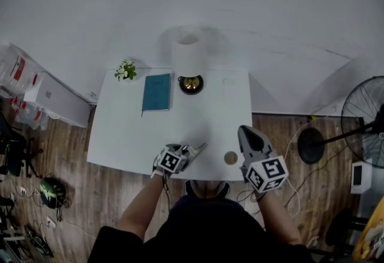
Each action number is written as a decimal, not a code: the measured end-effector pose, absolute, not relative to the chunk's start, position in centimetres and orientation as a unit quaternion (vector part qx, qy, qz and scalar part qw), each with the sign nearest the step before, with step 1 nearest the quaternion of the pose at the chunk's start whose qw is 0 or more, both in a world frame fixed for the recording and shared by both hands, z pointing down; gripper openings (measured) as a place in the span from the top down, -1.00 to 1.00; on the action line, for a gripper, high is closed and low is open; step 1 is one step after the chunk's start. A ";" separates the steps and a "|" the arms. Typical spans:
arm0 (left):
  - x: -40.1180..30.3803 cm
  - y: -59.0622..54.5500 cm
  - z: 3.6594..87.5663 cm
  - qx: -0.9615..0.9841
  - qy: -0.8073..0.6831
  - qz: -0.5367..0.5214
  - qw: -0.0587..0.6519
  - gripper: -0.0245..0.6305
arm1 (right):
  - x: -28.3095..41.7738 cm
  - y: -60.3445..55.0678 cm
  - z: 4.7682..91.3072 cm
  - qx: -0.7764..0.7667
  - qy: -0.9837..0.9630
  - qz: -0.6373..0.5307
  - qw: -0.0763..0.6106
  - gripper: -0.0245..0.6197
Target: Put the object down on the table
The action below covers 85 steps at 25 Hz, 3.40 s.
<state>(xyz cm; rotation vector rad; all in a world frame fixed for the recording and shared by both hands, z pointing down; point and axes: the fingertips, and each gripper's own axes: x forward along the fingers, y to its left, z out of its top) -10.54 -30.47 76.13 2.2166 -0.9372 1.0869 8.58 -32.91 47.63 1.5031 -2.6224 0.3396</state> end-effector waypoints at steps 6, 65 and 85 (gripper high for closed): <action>-12.8 -30.7 73.5 0.800 -0.412 0.390 0.193 0.31 | 10.0 -32.9 47.0 0.501 -0.858 0.104 0.046 0.91; -9.3 -31.8 33.3 0.857 -0.515 -0.006 -0.015 0.90 | 11.8 -30.0 33.8 0.517 -0.850 -0.103 0.010 0.91; -9.5 -32.5 34.6 0.858 -0.513 -0.005 -0.002 0.90 | 11.0 -30.9 35.1 0.511 -0.856 -0.085 0.010 0.91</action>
